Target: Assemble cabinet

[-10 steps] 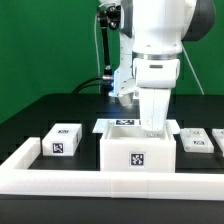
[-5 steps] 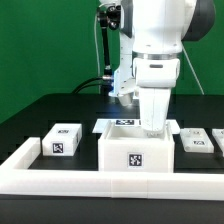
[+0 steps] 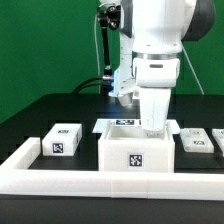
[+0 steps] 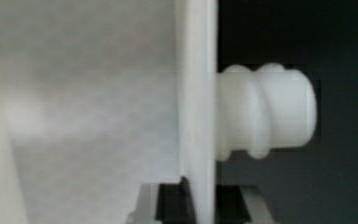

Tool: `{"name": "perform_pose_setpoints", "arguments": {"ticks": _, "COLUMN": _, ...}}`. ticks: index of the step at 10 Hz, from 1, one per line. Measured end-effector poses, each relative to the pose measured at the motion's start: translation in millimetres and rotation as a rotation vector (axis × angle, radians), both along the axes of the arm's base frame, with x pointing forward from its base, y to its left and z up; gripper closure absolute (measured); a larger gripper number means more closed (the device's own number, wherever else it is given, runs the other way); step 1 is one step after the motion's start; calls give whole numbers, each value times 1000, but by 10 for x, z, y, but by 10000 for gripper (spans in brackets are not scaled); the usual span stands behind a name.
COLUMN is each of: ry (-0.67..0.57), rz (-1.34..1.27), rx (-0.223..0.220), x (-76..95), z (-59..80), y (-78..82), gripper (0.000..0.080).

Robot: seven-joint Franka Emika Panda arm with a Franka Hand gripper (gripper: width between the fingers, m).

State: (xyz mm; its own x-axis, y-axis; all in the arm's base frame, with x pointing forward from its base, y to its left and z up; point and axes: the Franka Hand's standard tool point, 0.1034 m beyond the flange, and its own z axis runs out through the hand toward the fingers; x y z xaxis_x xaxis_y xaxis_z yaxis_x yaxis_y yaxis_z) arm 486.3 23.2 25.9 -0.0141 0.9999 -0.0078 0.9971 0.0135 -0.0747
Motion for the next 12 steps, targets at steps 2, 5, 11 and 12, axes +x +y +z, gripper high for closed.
{"name": "perform_pose_setpoints", "arguments": {"ticks": 2, "ry": -22, "rz": 0, "rx": 8, "x": 147, "z": -10, "y": 42, "gripper": 765}}
{"name": "perform_pose_setpoints", "arguments": {"ticks": 5, "ry": -48, "rz": -44, "rx": 24, "x": 373, "z": -9, "y": 323, "gripper": 765}}
{"name": "perform_pose_setpoints", "arguments": {"ticks": 11, "ry": -25, "rz": -21, "rx": 53, "x": 372, "z": -15, "y": 911, "gripper": 765}}
{"name": "perform_pose_setpoints", "arguments": {"ticks": 12, "ry": -25, "rz": -18, "rx": 56, "x": 372, "z": -18, "y": 935, "gripper": 765}}
